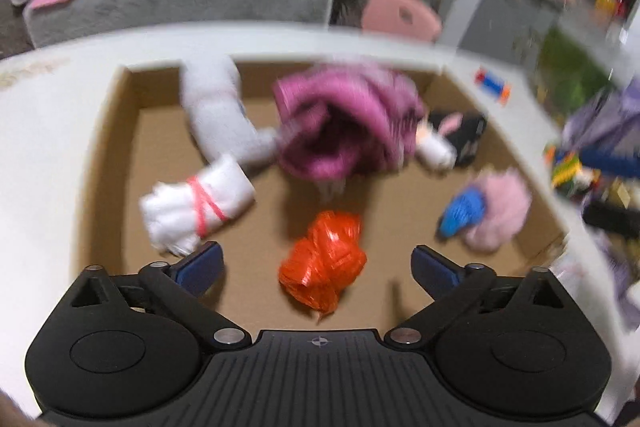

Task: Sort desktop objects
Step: 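Carry the orange bag and pink pom-pom over the box and open both tools, then grasp the grey rolled sock with the left tool while the right tool grasps the bubble-wrap bundle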

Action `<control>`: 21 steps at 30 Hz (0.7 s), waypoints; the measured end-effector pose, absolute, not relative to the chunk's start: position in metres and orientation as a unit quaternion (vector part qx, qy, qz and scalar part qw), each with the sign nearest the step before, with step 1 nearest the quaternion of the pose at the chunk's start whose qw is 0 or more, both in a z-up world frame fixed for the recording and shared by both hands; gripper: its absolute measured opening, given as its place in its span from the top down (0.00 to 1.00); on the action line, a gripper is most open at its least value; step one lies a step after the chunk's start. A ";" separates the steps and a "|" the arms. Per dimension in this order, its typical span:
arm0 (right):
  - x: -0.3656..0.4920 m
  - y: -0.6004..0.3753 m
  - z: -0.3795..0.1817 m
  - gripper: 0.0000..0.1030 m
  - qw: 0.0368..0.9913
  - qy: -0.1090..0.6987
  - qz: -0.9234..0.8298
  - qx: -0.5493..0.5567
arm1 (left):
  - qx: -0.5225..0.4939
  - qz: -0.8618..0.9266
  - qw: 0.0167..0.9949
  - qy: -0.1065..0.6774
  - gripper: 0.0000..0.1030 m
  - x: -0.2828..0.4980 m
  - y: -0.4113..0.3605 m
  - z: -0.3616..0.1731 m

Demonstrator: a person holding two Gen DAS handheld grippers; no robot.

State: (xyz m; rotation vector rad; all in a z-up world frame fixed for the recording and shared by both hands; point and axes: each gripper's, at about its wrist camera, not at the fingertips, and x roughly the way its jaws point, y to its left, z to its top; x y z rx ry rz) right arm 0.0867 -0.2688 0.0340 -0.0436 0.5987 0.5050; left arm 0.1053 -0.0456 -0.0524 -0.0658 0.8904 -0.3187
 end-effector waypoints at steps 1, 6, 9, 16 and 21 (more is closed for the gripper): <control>0.081 -0.272 0.036 0.23 0.925 0.287 0.248 -0.022 | -0.030 -0.149 0.897 0.414 0.03 0.099 -0.042 -0.045; 0.052 -0.286 0.033 0.14 0.924 0.280 0.260 -0.026 | 0.043 -0.126 0.924 0.358 0.02 0.054 -0.030 -0.008; 0.042 -0.288 0.022 0.13 0.923 0.284 0.258 -0.016 | 0.043 -0.141 0.928 0.342 0.02 0.031 -0.010 -0.006; 0.045 -0.292 -0.009 0.13 0.919 0.308 0.246 0.019 | 0.020 -0.121 0.915 0.385 0.05 0.015 0.013 -0.039; 0.043 -0.295 -0.022 0.13 0.919 0.313 0.239 0.020 | 0.032 -0.165 0.901 0.400 0.01 -0.009 -0.016 -0.058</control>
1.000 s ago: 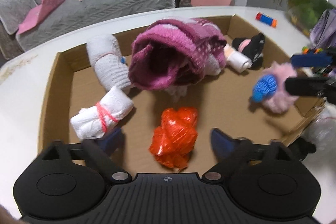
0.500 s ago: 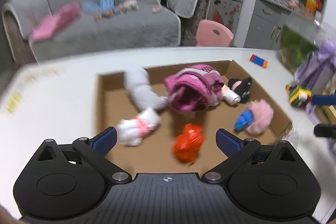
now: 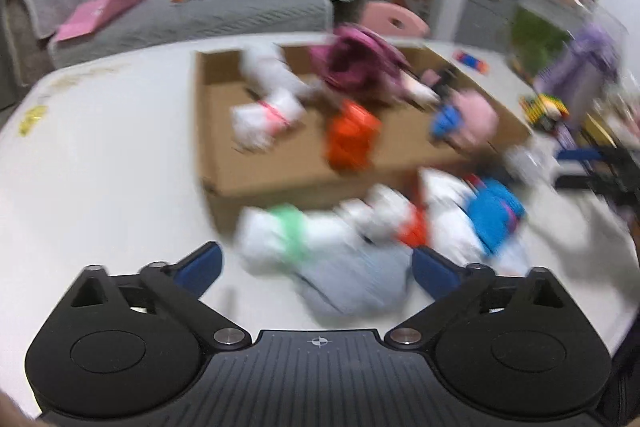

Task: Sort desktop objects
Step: 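Grasp the grey rolled sock with the left tool while the right tool grasps the bubble-wrap bundle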

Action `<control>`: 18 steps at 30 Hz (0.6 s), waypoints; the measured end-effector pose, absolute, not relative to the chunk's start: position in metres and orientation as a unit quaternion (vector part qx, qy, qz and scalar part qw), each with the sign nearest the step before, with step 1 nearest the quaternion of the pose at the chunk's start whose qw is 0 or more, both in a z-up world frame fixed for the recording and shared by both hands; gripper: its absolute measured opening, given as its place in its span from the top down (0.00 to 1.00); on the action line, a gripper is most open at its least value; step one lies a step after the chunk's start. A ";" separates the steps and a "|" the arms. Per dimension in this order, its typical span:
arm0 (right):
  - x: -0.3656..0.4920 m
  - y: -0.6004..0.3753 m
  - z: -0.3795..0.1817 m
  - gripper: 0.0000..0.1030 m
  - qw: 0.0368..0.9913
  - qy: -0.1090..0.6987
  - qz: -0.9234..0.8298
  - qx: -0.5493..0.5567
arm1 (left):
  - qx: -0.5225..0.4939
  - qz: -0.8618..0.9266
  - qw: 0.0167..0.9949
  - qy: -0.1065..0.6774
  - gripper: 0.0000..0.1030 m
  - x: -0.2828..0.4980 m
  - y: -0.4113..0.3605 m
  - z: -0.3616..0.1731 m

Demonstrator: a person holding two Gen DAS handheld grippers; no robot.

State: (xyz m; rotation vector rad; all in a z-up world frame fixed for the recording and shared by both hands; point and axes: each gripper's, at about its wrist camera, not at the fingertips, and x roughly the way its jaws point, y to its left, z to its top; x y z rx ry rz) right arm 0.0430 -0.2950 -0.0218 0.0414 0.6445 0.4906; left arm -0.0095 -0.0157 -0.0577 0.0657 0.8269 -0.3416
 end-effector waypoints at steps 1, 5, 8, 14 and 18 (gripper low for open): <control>0.040 -0.296 -0.023 0.13 0.919 0.313 0.238 0.022 | 0.041 -0.178 0.898 0.401 0.01 -0.015 -0.024 -0.062; 0.039 -0.304 -0.028 0.13 0.920 0.312 0.234 0.031 | 0.067 -0.186 0.893 0.404 0.01 -0.028 -0.046 -0.077; 0.039 -0.306 -0.030 0.13 0.922 0.309 0.232 0.033 | 0.053 -0.172 0.897 0.404 0.01 -0.028 -0.052 -0.082; 0.042 -0.297 -0.036 0.13 0.923 0.311 0.227 0.012 | 0.020 -0.140 0.909 0.392 0.00 -0.018 -0.059 -0.085; 0.045 -0.293 -0.038 0.11 0.926 0.309 0.215 0.013 | 0.009 -0.129 0.913 0.388 0.00 -0.014 -0.062 -0.090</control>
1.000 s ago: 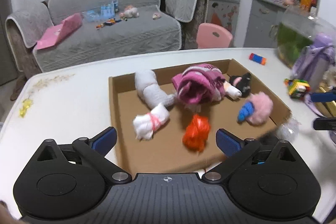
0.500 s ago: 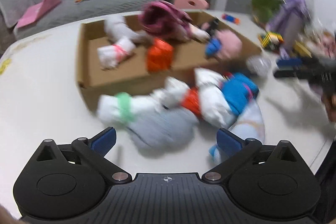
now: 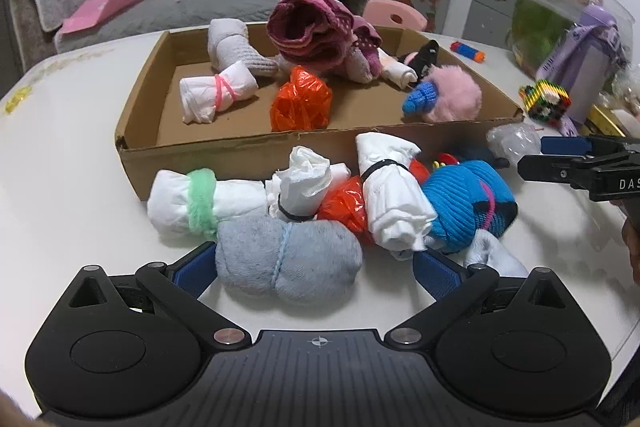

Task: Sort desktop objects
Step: 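Grasp the grey rolled sock with the left tool while the right tool grasps the bubble-wrap bundle, then carry the grey sock and bubble-wrap bundle over the box and release them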

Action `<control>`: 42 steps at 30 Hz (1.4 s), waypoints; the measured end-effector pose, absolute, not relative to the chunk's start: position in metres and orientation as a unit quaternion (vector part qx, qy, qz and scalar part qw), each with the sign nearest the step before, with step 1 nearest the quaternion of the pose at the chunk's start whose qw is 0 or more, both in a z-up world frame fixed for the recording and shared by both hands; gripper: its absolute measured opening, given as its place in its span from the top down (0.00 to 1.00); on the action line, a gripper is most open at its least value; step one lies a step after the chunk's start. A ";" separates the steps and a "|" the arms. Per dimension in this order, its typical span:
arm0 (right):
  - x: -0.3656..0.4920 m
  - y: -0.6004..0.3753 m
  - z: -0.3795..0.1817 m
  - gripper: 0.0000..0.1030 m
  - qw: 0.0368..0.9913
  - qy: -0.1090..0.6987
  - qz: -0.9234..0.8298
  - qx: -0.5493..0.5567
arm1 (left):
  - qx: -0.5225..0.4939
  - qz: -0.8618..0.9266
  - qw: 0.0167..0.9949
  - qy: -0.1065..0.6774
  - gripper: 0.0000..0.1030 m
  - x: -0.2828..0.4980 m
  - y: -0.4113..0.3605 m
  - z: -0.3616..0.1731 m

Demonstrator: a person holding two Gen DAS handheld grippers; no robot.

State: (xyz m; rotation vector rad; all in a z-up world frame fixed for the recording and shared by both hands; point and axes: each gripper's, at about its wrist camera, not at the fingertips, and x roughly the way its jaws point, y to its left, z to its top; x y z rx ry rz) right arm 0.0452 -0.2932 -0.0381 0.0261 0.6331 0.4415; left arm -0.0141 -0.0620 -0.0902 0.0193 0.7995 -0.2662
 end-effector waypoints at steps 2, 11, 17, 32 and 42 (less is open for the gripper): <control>0.047 -0.292 -0.039 0.11 0.928 0.307 0.209 0.014 | 0.007 -0.122 0.916 0.381 0.00 -0.015 -0.063 -0.092; 0.053 -0.291 -0.046 0.10 0.927 0.314 0.206 0.029 | -0.007 -0.108 0.927 0.359 0.04 -0.023 -0.061 -0.094; 0.050 -0.295 -0.045 0.19 0.927 0.311 0.204 0.034 | 0.004 -0.094 0.930 0.355 0.24 -0.029 -0.057 -0.092; 0.008 -0.297 -0.040 0.23 0.921 0.312 0.234 -0.006 | -0.004 -0.076 0.933 0.352 0.26 -0.059 -0.022 -0.088; 0.025 -0.290 -0.044 0.14 0.924 0.314 0.219 0.003 | 0.000 -0.069 0.935 0.348 0.17 -0.055 -0.018 -0.091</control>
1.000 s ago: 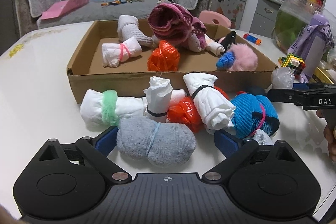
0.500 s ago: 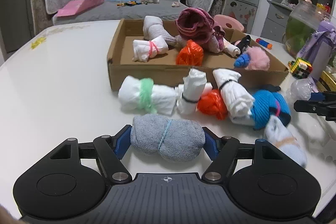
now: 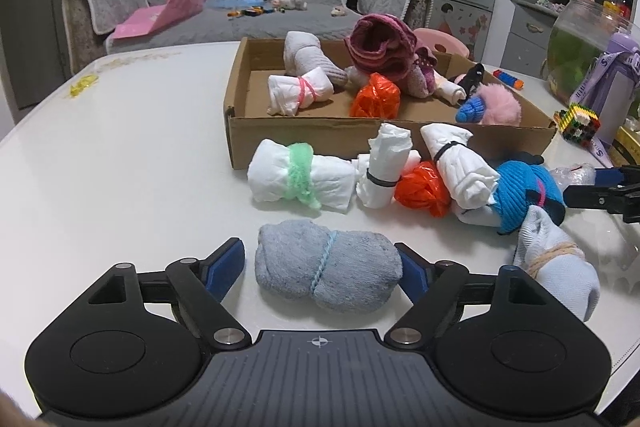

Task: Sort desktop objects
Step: 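Carry the grey sock and bubble-wrap bundle over the box and release them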

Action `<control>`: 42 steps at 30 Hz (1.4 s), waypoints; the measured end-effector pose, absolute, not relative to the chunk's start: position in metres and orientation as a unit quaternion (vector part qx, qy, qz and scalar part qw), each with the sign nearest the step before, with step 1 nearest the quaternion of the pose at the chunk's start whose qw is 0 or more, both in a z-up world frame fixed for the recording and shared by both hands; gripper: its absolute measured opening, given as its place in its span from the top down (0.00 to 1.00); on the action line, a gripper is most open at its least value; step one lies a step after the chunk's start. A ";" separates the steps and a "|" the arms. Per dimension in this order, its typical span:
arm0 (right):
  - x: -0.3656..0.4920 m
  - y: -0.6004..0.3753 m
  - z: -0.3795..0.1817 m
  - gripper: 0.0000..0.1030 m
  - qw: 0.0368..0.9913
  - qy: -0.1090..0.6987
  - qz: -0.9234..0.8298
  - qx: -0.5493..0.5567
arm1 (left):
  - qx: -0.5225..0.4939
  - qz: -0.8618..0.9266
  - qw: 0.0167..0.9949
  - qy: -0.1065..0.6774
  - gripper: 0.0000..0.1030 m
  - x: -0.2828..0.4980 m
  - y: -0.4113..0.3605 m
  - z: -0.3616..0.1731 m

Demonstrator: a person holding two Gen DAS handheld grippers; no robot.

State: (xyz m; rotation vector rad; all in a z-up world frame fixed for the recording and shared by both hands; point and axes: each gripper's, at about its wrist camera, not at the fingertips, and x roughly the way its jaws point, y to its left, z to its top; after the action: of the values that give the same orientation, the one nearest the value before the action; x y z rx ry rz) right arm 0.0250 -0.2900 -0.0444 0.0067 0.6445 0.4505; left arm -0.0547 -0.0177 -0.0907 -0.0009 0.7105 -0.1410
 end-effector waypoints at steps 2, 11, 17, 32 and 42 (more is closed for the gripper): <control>0.027 -0.286 -0.047 0.14 0.922 0.318 0.219 -0.004 | 0.006 -0.066 0.936 0.346 0.16 -0.054 -0.018 -0.092; 0.019 -0.276 -0.049 0.38 0.922 0.318 0.218 -0.038 | 0.025 -0.068 0.938 0.340 0.29 -0.055 -0.024 -0.092; 0.014 -0.284 -0.045 0.45 0.925 0.315 0.213 -0.022 | 0.019 -0.076 0.934 0.348 0.33 -0.059 -0.022 -0.086; 0.002 -0.335 0.034 0.46 0.943 0.245 0.217 0.057 | 0.041 -0.075 0.952 0.294 0.33 -0.060 0.018 0.020; 0.044 -0.328 0.094 0.46 0.950 0.195 0.237 0.054 | 0.029 -0.082 0.960 0.265 0.33 -0.001 0.017 0.083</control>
State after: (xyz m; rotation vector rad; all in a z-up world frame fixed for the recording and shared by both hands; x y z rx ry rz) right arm 0.0438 -0.3275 0.0939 0.1103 0.3975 0.4822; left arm -0.0007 0.0166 0.0830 0.0589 0.5378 -0.1669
